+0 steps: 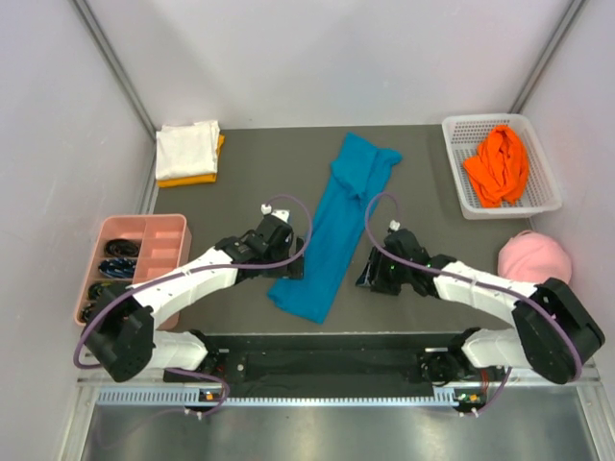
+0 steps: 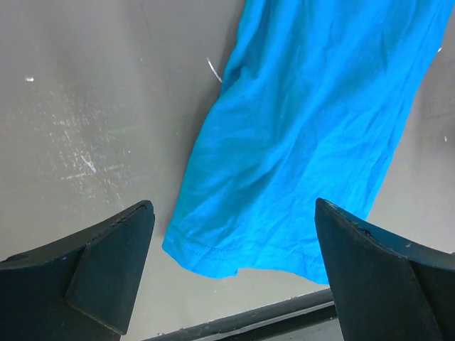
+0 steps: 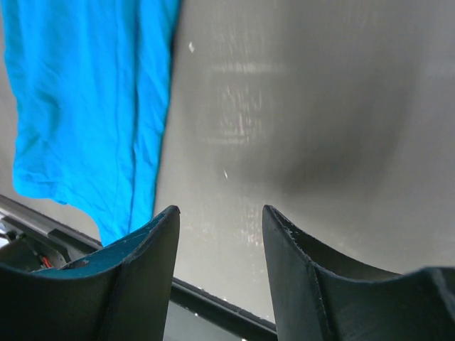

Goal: Fold and stack the t-shirts
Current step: Rotate the tshirt 90 degrees

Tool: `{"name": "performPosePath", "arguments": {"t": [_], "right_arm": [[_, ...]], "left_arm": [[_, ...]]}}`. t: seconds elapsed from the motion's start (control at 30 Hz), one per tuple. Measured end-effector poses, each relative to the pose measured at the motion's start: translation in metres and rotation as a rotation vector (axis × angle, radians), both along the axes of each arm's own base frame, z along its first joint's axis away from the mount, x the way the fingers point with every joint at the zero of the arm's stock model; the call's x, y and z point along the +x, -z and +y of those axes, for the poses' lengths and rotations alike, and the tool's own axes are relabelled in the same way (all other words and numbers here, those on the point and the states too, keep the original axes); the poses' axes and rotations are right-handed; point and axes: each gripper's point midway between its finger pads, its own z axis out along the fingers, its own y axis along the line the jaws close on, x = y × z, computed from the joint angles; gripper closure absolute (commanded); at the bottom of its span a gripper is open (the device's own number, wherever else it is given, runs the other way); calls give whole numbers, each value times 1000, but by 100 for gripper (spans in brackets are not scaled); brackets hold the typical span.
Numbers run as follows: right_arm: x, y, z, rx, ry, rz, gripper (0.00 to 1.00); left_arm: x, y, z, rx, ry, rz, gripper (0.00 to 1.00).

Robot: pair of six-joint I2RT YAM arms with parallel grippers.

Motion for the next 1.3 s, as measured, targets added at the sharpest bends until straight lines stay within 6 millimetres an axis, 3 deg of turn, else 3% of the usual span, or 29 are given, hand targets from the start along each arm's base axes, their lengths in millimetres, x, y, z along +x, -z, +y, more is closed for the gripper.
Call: {"name": "performPosePath", "arguments": {"t": [0.13, 0.33, 0.6, 0.8, 0.9, 1.03, 1.3], "right_arm": [[-16, 10, 11, 23, 37, 22, 50], [-29, 9, 40, 109, 78, 4, 51], [-33, 8, 91, 198, 83, 22, 51], [-33, 7, 107, 211, 75, 34, 51], [-32, 8, 108, 211, 79, 37, 58], [-33, 13, 106, 195, 81, 48, 97], [-36, 21, 102, 167, 96, 69, 100]], "left_arm": [[2, -2, -1, -2, -2, -6, 1], [2, -2, -1, -1, -4, -9, 1], [6, -12, -3, -19, -4, -31, 1], [7, -26, -2, -43, -11, -72, 1], [8, -30, -2, -53, -12, -84, 1], [8, -31, -2, -56, -12, -88, 1], [7, -31, -2, -56, -11, -88, 1]]}}
